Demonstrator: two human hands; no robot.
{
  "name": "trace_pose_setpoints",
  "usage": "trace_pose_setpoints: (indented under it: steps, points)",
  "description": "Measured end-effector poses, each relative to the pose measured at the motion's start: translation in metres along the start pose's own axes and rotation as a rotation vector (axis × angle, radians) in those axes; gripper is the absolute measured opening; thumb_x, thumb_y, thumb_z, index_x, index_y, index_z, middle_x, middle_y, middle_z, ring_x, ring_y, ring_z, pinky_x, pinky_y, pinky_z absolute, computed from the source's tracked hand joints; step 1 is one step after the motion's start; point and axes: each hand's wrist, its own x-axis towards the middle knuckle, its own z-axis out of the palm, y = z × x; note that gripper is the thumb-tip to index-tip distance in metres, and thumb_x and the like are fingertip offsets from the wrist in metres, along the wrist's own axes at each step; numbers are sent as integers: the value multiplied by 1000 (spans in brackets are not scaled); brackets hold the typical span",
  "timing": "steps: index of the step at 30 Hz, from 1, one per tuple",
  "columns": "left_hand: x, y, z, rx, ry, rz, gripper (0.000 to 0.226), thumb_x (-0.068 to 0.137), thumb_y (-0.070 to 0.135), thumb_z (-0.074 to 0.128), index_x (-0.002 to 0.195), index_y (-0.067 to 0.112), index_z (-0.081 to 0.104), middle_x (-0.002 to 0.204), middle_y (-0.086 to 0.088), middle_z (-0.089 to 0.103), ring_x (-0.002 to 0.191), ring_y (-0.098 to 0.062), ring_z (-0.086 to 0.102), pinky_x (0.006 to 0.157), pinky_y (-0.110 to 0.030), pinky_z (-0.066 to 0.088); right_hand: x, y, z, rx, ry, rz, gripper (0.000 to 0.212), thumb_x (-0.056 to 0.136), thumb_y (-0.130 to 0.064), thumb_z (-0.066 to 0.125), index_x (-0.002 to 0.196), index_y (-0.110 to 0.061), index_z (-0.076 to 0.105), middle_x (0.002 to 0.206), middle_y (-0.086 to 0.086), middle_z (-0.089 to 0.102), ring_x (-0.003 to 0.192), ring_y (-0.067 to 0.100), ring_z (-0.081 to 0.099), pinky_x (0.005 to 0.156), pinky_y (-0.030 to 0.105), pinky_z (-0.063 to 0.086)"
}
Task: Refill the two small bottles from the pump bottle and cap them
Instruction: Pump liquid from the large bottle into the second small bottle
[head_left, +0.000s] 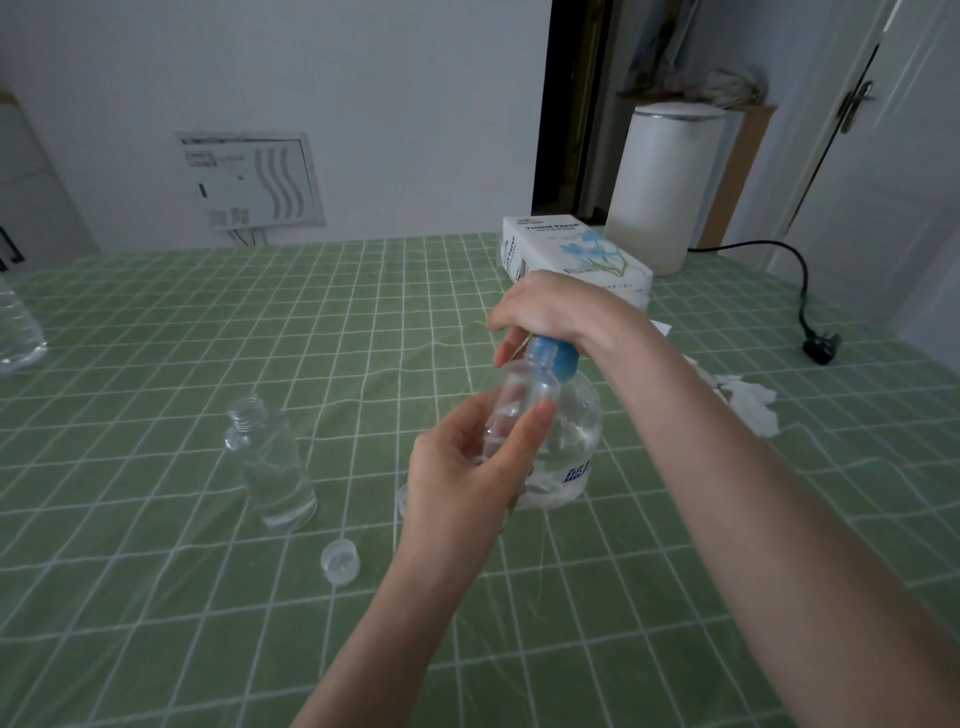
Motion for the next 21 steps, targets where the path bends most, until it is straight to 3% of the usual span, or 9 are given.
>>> trace_pose_setpoints:
  steps: [5,10,16,19,21]
  points:
    - [1,1,1,7,7,3,32,64,53,63,84,30,71,46,9,53,46,-12,46,35,-18,35,-2,-1,-2,9,-8,-3,41,95,-24,55,132,-5,55,117,15,68,97,28,64,79,33,45]
    - [1,4,2,-22,-16,1,23,64,52,63,76,35,71,44,9,49,41,-8,42,35,-17,33,-6,-9,-11,-40,-10,-5,36,94,-31,57,123,-10,59,113,9,71,86,24,60,66,28,44]
    - [0,6,1,-23,-5,-3,20,65,50,64,74,33,71,44,9,51,42,-9,43,35,-16,34,-2,-8,-8,-28,-4,2,36,93,-26,57,123,-8,59,115,11,70,88,25,60,75,31,46]
    - [0,5,0,-13,5,-8,23,64,51,64,75,31,70,45,8,50,44,-12,43,34,-17,33,-1,-4,-5,12,-2,9,37,93,-21,56,125,-5,57,116,15,69,97,30,66,86,38,52]
    - [0,3,1,-1,-1,-10,24,64,52,64,73,30,69,46,7,49,44,-13,42,34,-18,33,-2,-1,-3,38,-19,21,39,93,-20,56,128,-3,56,118,17,68,97,31,64,85,39,51]
